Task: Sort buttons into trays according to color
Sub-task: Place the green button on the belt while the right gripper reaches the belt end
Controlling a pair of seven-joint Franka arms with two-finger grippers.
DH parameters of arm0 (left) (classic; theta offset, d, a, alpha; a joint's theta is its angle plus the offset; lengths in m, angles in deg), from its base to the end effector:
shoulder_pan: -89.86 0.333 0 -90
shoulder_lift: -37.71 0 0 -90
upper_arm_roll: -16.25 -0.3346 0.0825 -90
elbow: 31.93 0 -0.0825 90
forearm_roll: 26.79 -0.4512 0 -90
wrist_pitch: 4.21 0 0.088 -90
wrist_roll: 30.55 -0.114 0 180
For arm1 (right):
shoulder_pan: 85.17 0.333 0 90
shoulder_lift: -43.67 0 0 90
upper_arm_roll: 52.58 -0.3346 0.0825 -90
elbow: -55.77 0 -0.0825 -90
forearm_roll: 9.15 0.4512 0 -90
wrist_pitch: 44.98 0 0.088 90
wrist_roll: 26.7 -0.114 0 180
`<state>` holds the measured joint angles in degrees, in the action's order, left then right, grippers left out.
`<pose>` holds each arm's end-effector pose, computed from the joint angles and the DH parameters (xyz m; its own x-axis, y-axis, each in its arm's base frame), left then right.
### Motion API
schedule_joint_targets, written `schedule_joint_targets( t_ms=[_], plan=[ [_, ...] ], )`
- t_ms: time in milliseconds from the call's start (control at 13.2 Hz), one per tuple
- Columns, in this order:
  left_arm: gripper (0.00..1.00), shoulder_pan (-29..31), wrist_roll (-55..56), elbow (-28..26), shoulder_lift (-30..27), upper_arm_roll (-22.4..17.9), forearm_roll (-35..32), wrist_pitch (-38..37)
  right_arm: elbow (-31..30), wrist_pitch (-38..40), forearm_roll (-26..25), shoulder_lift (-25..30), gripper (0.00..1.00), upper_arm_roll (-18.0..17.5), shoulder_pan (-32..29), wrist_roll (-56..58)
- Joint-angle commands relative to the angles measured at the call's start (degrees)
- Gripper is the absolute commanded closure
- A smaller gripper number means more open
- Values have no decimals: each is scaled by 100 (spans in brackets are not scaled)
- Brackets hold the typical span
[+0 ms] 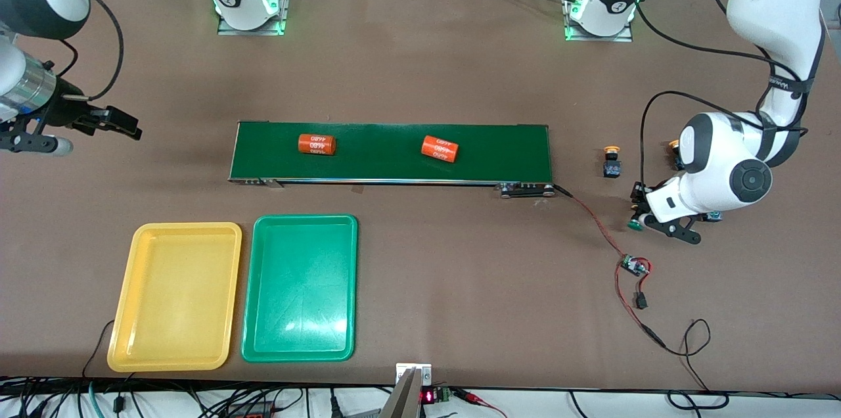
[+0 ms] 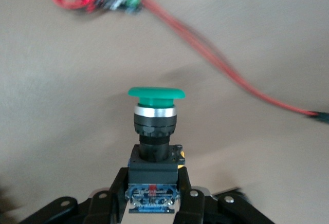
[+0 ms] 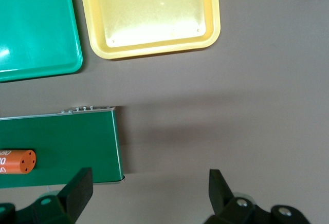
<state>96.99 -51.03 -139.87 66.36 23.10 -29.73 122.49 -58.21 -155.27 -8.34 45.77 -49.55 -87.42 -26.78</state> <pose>0.6704 0.0069 0.1907 0.9172 -0.3696 -0.1491 -0.3615 -0.9290 0.0790 0.6020 -0.0548 0.4624 0.9948 -0.0982 -0.0279 -0.0986 -0.9950 -0.0150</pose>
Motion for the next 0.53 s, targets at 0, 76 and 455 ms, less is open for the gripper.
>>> schedule_joint_targets(
  t_ms=[0, 76, 455],
  plan=[
    [100, -46, 707, -95, -518, 552, 109, -531, -702, -396, 60, 509, 0, -39, -4, -45],
    [100, -46, 1173, -96, -614, 824, 109, -750, -1166, -771, 60, 755, 0, -39, -12, -45],
    [100, -160, 3606, -192, -826, 2133, 118, -1121, -2445, -1654, 52, 1460, 0, -39, -12, -36]
  ],
)
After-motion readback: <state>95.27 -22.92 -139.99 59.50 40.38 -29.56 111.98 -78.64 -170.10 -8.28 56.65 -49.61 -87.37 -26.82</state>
